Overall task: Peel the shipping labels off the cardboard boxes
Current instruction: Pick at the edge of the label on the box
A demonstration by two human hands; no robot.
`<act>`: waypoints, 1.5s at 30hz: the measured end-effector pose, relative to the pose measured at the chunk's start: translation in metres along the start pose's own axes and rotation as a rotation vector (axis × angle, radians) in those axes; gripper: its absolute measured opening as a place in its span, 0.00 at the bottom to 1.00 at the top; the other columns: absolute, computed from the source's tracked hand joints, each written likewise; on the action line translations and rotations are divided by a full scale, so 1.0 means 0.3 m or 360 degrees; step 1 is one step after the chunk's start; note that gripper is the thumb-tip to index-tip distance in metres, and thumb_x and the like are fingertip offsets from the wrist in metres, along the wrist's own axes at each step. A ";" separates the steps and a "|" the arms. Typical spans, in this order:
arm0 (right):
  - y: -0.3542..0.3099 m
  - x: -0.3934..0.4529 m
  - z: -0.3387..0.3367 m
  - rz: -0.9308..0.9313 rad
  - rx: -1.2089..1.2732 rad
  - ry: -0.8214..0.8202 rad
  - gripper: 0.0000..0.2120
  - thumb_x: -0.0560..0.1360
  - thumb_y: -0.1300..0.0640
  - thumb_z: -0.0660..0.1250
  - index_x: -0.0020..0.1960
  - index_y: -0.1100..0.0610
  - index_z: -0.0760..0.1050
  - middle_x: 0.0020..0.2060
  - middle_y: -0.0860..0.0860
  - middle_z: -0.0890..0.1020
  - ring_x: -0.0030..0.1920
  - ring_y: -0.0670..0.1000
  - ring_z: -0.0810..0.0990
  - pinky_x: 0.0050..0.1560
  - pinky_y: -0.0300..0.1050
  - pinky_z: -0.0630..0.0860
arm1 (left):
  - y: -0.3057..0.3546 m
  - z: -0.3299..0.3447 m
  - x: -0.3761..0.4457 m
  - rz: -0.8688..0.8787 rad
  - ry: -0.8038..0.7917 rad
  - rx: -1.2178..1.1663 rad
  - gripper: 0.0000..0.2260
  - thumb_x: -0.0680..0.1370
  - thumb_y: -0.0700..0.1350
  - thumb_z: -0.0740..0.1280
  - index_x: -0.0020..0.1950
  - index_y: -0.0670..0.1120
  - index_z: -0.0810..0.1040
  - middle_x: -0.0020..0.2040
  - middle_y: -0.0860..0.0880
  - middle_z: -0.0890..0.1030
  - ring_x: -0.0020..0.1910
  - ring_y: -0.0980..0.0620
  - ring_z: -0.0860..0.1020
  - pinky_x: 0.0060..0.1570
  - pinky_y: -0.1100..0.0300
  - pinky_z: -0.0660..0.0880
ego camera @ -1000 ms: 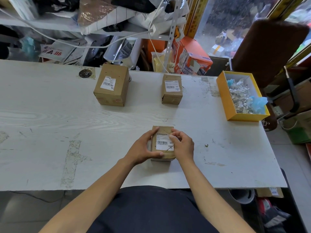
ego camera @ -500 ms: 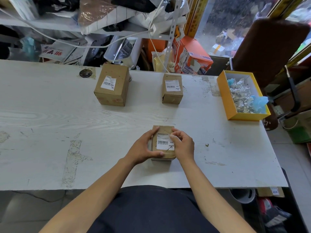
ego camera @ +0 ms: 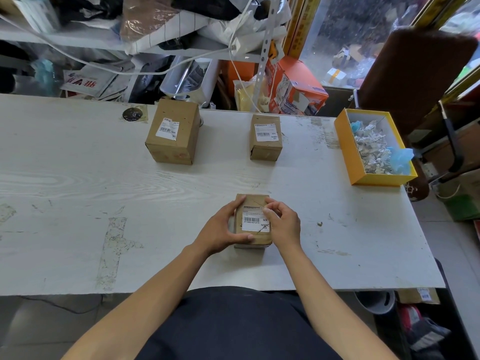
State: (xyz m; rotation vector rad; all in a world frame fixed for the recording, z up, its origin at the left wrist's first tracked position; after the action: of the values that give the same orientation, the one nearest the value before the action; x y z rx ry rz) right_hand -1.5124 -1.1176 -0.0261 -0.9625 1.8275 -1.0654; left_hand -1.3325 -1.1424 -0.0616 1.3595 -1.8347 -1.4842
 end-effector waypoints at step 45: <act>0.020 0.020 0.002 0.0071 0.0046 -0.0055 0.08 0.75 0.62 0.68 0.38 0.53 0.78 0.53 0.41 0.82 0.53 0.45 0.82 0.58 0.54 0.78 | -0.004 0.003 0.000 0.0008 0.0000 -0.0009 0.44 0.67 0.53 0.81 0.76 0.66 0.59 0.70 0.61 0.71 0.62 0.71 0.70 0.55 0.73 0.68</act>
State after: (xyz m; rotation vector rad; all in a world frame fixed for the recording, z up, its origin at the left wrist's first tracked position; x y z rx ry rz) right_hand -1.5156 -1.1208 -0.0333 -0.9140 1.7926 -1.0391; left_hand -1.3327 -1.1420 -0.0632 1.3513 -1.8313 -1.4859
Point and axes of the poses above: each hand's wrist, its own x-axis towards the middle knuckle, its own z-axis out of the palm, y = z × x, the point moved 3 cm from there along x, towards the middle knuckle
